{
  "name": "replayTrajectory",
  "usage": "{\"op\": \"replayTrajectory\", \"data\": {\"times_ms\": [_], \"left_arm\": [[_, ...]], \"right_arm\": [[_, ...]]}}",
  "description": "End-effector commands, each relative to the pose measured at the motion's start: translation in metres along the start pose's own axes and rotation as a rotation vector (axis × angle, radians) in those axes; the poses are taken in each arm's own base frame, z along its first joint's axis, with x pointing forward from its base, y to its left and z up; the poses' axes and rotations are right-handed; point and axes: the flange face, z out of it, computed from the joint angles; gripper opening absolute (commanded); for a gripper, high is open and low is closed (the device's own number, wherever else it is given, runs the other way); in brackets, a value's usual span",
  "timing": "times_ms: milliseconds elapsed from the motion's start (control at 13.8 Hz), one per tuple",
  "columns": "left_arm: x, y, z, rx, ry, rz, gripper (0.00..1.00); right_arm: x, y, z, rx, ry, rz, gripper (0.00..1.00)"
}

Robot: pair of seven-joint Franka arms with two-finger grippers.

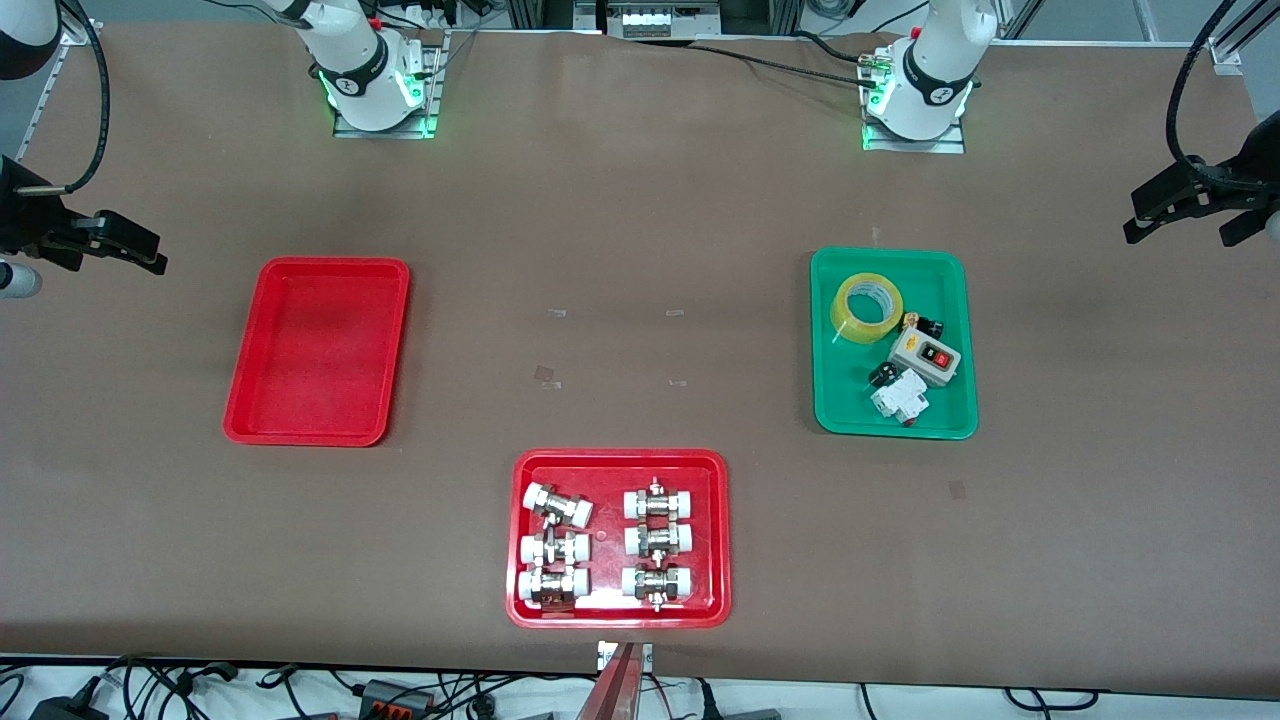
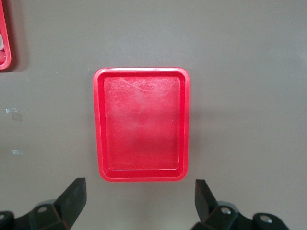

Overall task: Left arm passes tape to right arm into tray
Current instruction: 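Move the left gripper over the yellow tape roll in the green tray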

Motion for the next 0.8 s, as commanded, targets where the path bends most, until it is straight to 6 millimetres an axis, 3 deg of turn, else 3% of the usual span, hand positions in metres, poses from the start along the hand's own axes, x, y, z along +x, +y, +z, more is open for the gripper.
{"op": "replayTrajectory", "data": {"times_ms": [0, 218, 291, 581, 726], "left_arm": [[-0.001, 0.003, -0.002, -0.017, -0.006, 0.009, 1.0], [-0.001, 0.003, 0.001, -0.017, -0.015, 0.006, 1.0], [-0.003, 0.004, 0.013, -0.018, -0.047, 0.007, 1.0], [-0.005, 0.033, 0.067, -0.018, -0.121, 0.042, 1.0], [-0.007, 0.037, 0.113, -0.016, -0.148, 0.032, 1.0]], "right_arm": [[-0.005, 0.0, -0.004, 0.01, -0.003, -0.018, 1.0], [-0.004, 0.0, -0.005, 0.01, 0.001, -0.016, 1.0], [-0.004, 0.0, -0.005, 0.011, 0.003, -0.017, 1.0], [-0.002, -0.003, -0.002, 0.011, -0.005, -0.021, 1.0], [-0.002, -0.002, -0.003, 0.011, -0.002, -0.021, 1.0]]}}
